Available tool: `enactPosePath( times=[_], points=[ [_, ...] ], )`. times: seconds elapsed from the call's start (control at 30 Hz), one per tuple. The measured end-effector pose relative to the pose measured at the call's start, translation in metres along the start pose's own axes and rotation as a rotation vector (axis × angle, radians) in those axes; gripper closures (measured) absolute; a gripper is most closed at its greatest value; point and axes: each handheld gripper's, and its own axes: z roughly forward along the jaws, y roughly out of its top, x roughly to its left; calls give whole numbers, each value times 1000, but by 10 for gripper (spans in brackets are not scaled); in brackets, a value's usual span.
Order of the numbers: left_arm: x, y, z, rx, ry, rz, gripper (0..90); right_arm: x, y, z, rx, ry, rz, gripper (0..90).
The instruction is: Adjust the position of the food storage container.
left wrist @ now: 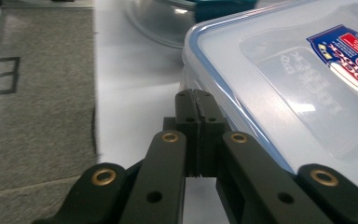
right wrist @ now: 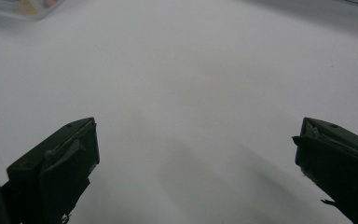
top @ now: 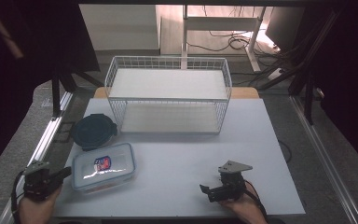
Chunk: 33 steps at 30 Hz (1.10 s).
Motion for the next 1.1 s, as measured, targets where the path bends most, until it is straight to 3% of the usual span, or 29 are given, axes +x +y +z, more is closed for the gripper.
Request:
enactPosePath(
  times=[0.13, 0.3, 0.37, 0.4, 0.43, 0.47, 0.5, 0.57, 0.6, 0.63, 0.67, 0.83, 0.87, 1.0, 1.1],
  points=[
    [-15, 4, 9, 9, -55, 24, 899, 1, 2, 2, 31, 18, 18, 0],
    [-27, 8, 17, 13, -86, 46, 898, -1, 4, 1, 33, 27, 41, 50],
    [-33, 10, 22, 10, -93, 54, 898, -2, 5, 0, 27, 33, 49, 141],
    [-39, 13, 26, 9, -107, 65, 898, -2, 7, -2, 24, 32, 57, 239],
    [-39, 13, 26, 9, -107, 65, 898, -2, 7, -2, 24, 32, 57, 239],
    [-44, 16, 32, 8, -123, 70, 898, -2, 9, -4, 9, 43, 63, 338],
    [-44, 16, 32, 8, -123, 70, 898, -2, 9, -4, 9, 43, 63, 338],
    [-50, 19, 37, 9, -137, 78, 898, -1, 12, -7, -4, 51, 50, 422],
    [-53, 20, 40, 8, -142, 80, 898, -1, 16, -9, -10, 50, 31, 512],
    [-56, 22, 43, 8, -149, 83, 898, -1, 16, -9, -10, 50, 31, 512],
    [-62, 25, 48, 7, -161, 84, 898, -1, 18, -9, -2, 61, 18, 589],
    [-80, 32, 60, 15, -194, 127, 898, -2, 21, -5, -2, 80, 24, 703],
    [-87, 34, 64, 16, -206, 145, 898, -3, 23, -4, -4, 92, 39, 762],
    [-98, 38, 72, 17, -235, 158, 898, -2, 25, -2, -3, 90, 45, 865],
    [-104, 40, 76, 19, -247, 165, 898, -1, 26, -1, -3, 89, 38, 874]
  ],
)
